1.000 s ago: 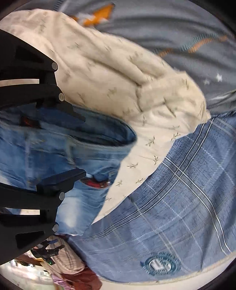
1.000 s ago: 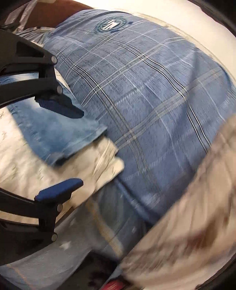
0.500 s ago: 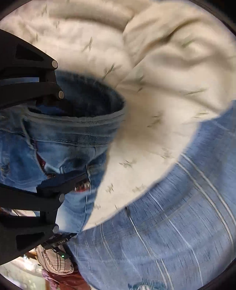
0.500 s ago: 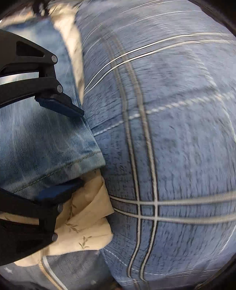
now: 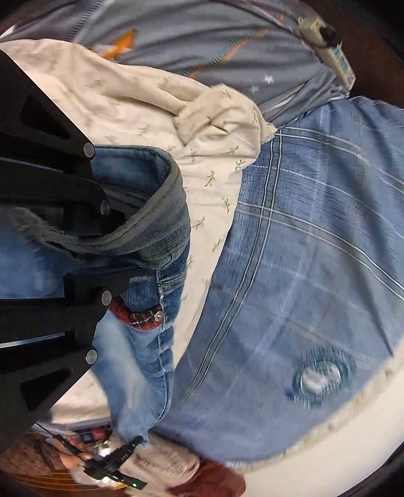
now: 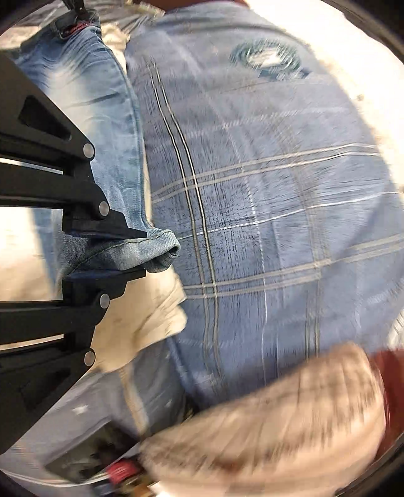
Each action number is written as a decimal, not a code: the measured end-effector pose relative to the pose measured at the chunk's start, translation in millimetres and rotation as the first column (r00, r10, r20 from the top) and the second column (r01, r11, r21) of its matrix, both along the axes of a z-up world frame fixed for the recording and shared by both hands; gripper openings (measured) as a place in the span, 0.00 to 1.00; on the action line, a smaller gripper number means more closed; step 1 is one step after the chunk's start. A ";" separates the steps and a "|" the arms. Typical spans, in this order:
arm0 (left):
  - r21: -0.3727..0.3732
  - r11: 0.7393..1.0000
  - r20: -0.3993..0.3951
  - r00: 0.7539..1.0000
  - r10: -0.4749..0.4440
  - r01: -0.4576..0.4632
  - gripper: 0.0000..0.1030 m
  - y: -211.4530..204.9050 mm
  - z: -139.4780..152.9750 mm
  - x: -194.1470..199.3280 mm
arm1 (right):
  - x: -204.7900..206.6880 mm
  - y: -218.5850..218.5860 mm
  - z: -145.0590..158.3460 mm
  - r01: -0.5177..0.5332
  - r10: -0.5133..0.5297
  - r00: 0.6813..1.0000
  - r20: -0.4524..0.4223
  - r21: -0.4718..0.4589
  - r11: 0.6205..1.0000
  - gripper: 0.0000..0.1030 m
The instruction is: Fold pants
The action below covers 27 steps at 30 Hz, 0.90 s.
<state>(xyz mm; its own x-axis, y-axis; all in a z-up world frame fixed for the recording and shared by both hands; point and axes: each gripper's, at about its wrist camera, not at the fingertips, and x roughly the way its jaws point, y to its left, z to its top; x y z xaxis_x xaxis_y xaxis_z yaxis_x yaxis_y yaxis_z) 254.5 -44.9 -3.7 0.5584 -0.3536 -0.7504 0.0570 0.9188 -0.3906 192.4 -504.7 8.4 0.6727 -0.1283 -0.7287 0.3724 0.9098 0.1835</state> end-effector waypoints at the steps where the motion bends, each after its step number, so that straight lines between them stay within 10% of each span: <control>1: -0.010 1.000 0.003 1.000 -0.006 0.006 0.14 6.4 1.9 -14.8 | -13.4 -1.7 3.2 0.011 -0.011 1.000 0.013 0.009 1.000 0.15; 16: -0.168 0.981 -0.129 0.984 -0.121 0.099 0.19 97.9 -22.7 -171.9 | -261.3 13.3 -52.2 0.280 -0.266 0.960 -0.090 0.223 0.934 0.26; 21: -0.342 0.940 -0.125 0.991 -0.055 0.009 0.42 134.3 -6.2 -192.4 | -273.9 45.9 -32.3 0.213 -0.231 0.973 0.001 0.377 0.901 0.61; 27: -0.467 0.883 -0.210 0.976 -0.054 -0.051 0.44 139.9 -13.9 -180.3 | -218.3 116.6 -47.0 -0.018 0.014 1.000 0.012 0.612 0.791 0.62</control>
<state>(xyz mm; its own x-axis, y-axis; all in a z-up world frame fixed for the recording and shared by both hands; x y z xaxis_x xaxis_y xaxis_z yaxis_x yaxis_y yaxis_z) 74.2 95.0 -17.6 0.4051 -0.6924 -0.5970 -0.0736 0.6262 -0.7762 -25.9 -388.1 -38.6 0.6758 0.3537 -0.6467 0.3555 0.6122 0.7063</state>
